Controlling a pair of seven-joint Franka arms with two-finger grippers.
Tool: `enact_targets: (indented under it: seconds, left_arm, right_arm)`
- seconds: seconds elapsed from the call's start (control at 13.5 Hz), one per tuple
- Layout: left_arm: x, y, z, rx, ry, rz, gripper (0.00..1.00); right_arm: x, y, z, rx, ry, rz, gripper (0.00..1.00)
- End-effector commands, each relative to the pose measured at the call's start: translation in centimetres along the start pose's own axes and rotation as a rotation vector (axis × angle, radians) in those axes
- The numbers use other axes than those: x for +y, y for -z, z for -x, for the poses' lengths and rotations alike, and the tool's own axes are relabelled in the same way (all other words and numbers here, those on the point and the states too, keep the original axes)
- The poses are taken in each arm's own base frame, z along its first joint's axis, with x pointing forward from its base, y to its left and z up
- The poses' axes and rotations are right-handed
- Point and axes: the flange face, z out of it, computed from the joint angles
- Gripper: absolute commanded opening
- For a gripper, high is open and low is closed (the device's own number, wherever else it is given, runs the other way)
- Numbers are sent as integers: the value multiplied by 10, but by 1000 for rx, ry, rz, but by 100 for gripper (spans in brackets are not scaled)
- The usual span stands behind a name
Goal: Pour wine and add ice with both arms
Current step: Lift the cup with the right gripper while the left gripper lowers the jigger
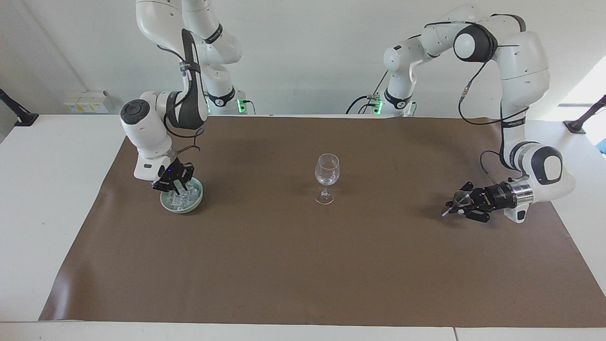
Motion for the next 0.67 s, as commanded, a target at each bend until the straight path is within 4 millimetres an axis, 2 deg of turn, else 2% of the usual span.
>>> enact_targets:
  seconds: [0.0,0.3,0.52,0.59]
  left_arm:
    - [-4,1,-6,-22,21,5,0]
    - [-10,-2,-18,-19,50,24,0]
    - [-16,-11,-23,-29,70,18,0]
    - [-17,-13,-24,-30,74,16,0]
  right_arm:
    - [3,9,-3,7,-29,-11,0]
    - [4,48,-13,-22,-82,-37,0]
    - [-18,83,-21,-16,-147,-35,0]
    - [-25,100,-26,-6,-164,-29,0]
